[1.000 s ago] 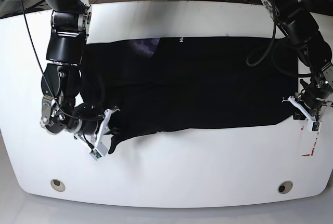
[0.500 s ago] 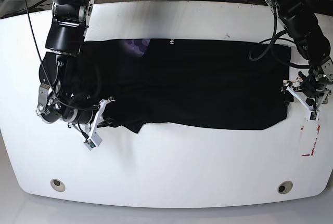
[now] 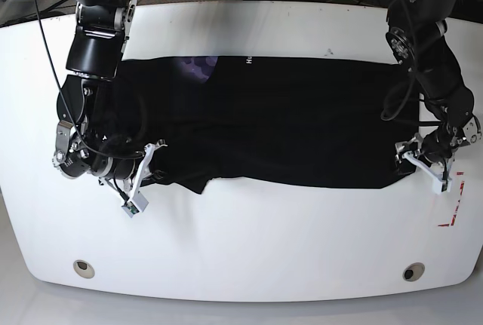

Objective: Fold the T-shirt properly
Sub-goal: 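Fold the grasped edge over toward the collar with both grippers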

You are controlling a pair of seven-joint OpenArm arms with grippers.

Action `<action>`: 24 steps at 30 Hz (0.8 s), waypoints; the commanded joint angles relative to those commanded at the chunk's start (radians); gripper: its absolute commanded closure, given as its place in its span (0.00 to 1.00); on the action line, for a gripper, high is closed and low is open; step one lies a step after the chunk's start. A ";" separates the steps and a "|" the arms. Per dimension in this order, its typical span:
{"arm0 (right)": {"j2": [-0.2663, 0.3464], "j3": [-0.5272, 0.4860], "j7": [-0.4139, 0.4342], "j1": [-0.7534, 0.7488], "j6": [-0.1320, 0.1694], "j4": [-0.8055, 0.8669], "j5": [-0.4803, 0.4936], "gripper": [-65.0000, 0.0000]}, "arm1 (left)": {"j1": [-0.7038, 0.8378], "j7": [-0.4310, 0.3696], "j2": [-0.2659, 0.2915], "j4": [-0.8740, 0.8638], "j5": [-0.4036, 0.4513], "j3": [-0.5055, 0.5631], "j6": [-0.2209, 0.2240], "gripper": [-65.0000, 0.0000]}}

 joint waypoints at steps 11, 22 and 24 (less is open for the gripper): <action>0.000 0.002 0.026 -0.002 0.000 0.000 0.000 1.00 | -0.049 -0.028 0.000 -0.132 0.009 0.003 0.006 0.57; 0.000 0.002 0.031 -0.002 0.000 0.000 -0.002 1.00 | -0.048 -0.034 -0.003 -0.112 0.003 -0.006 0.006 1.00; 0.000 0.002 0.052 -0.002 0.000 0.000 -0.003 1.00 | -0.044 -0.034 -0.003 -0.066 0.003 -0.008 0.006 1.00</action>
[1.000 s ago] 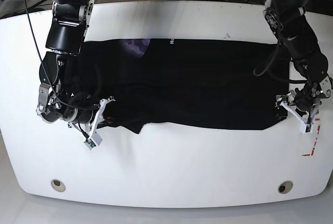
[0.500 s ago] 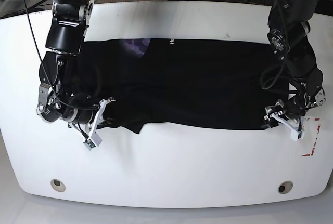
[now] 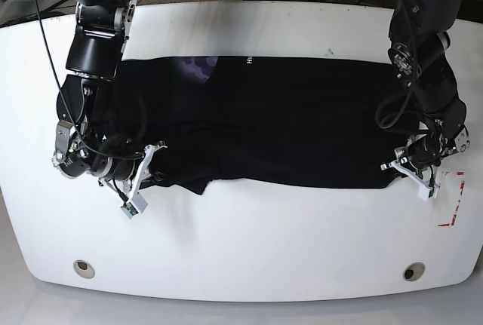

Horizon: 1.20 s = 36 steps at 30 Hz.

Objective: Fold the T-shirt properly
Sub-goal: 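Fold the grasped edge over toward the collar with both grippers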

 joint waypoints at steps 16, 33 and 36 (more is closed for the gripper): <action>0.040 0.041 0.005 0.035 0.000 0.002 0.005 1.00 | 0.178 0.129 0.046 0.505 0.000 0.009 -0.053 1.00; 0.040 0.097 -0.100 -0.141 0.000 0.163 0.005 1.00 | 0.500 0.394 0.147 1.079 0.003 0.041 -0.053 1.00; 0.038 0.097 -0.098 -0.192 0.000 0.163 0.003 1.00 | 0.551 0.396 0.133 1.088 0.003 0.044 -0.053 1.00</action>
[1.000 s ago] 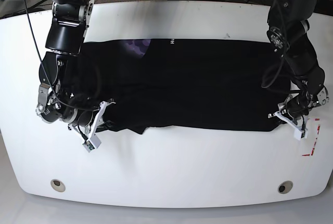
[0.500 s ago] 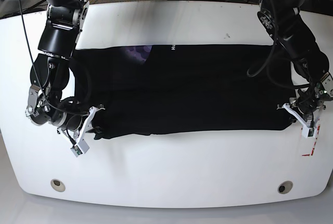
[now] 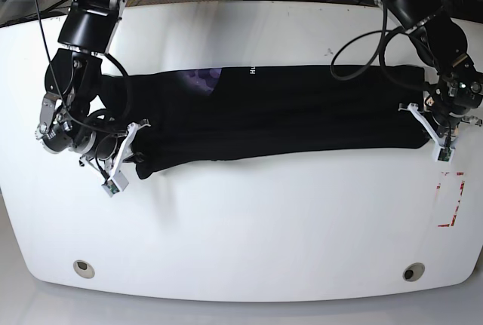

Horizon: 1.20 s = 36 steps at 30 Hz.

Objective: Fold the T-shirt properly
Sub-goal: 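Fold the grasped edge over toward the collar with both grippers, then hold the strip ends with both grippers and press them flat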

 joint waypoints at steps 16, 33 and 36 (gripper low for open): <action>0.003 0.031 -0.014 -0.077 0.000 0.000 0.002 0.15 | 0.147 0.005 -0.077 0.051 -0.005 0.155 0.000 0.36; -0.061 0.054 0.044 0.256 0.000 -0.496 -0.006 0.15 | 0.126 0.089 -0.087 0.101 0.006 0.213 0.000 0.37; -0.051 0.054 0.091 0.292 0.000 -0.612 -0.006 0.15 | 0.166 0.086 -0.087 0.098 0.006 0.215 0.000 0.37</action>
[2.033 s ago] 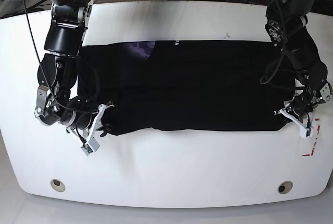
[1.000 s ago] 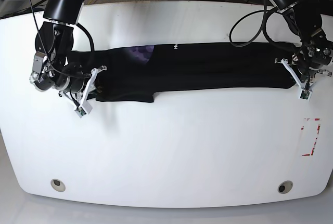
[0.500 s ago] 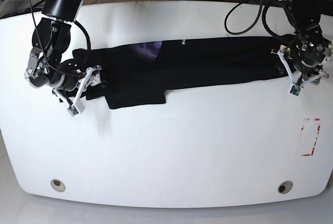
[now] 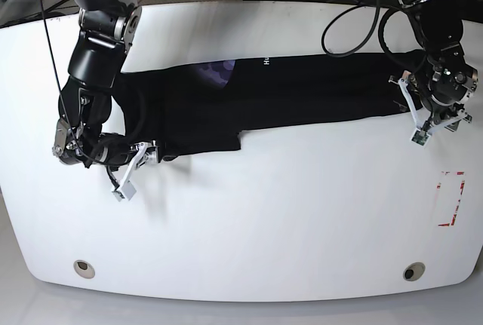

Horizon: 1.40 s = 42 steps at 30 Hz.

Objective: Fold the T-shirt properly
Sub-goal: 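Hold the strip ends with both grippers and press them flat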

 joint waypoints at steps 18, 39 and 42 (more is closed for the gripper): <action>-0.028 -0.005 0.080 -0.035 0.000 -0.049 0.002 0.73 | 0.064 -0.018 0.000 -0.084 -0.002 -0.002 0.000 0.49; 0.034 0.006 -0.074 -0.275 0.000 0.419 0.293 1.00 | 0.057 -0.117 -0.002 -0.176 0.000 -0.002 0.000 0.49; 0.063 0.006 -0.077 -0.350 0.000 0.450 0.345 1.00 | 0.052 -0.117 -0.031 -0.204 0.000 -0.005 0.000 0.49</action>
